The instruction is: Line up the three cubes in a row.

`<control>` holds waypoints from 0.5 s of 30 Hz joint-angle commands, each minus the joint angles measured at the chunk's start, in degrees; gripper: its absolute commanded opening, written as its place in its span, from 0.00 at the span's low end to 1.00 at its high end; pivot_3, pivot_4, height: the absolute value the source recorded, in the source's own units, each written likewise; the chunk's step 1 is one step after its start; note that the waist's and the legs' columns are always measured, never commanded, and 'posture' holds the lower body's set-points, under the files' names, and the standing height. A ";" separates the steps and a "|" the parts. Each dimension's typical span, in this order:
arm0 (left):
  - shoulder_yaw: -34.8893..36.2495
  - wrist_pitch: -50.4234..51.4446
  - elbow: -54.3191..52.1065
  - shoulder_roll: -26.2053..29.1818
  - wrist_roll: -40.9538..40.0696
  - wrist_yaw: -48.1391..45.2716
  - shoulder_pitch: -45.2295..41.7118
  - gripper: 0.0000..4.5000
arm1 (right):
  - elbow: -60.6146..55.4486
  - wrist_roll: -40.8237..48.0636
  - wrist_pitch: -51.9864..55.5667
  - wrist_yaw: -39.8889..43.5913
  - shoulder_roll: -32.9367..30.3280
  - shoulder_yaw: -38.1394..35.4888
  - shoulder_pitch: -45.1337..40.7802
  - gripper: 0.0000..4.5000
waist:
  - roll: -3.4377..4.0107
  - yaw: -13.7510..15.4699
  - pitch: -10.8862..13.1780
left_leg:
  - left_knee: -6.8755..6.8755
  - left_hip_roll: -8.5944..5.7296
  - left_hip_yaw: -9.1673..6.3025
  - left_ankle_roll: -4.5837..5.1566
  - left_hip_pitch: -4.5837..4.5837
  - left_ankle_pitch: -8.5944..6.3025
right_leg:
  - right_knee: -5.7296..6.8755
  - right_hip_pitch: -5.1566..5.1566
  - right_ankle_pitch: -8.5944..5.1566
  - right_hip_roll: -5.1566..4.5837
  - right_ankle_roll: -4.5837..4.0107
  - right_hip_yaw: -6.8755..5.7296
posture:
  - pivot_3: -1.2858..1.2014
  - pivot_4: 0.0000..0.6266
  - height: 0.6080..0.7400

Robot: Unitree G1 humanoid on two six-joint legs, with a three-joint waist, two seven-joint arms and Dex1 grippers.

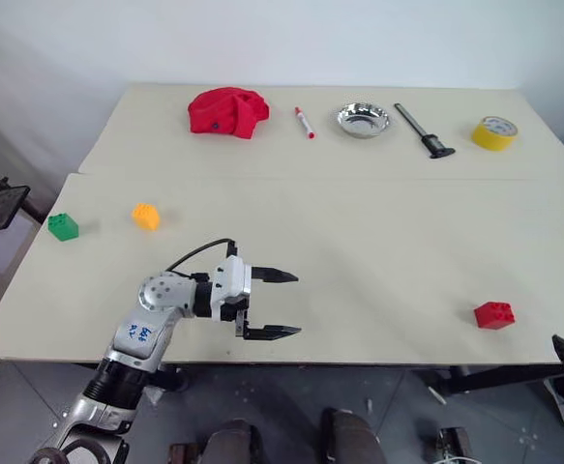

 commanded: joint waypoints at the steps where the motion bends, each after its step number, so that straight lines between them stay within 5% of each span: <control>1: 0.91 -1.35 1.51 -0.21 -0.40 -1.00 -1.09 0.99 | -8.51 8.02 15.59 -10.36 -5.34 -0.89 0.62 1.00 | 0.02 0.19 -0.01 | 0.00 0.03 -0.01 -0.01 0.00 0.00 | 0.00 0.00 0.00 0.01 -0.01 -0.01 | 0.52 0.24 1.00; 8: 0.00 -2.08 2.17 -0.90 0.24 -1.64 -1.07 0.99 | -9.28 5.79 29.91 -27.92 -8.78 9.79 -9.92 1.00 | 0.01 1.28 -0.01 | 0.00 0.09 -0.03 -0.03 -0.17 -0.07 | -0.06 -0.06 0.02 0.07 -0.05 -0.11 | 0.52 0.24 1.00; 15: 0.72 -1.69 1.01 0.06 0.32 -1.35 -0.16 0.99 | -5.12 -1.81 29.55 -30.39 -6.41 16.91 -13.26 1.00 | 0.02 1.70 -0.02 | 0.00 -0.33 -0.09 0.01 -0.44 -0.07 | -0.18 -0.16 0.05 0.06 0.01 -0.19 | 0.52 0.24 1.00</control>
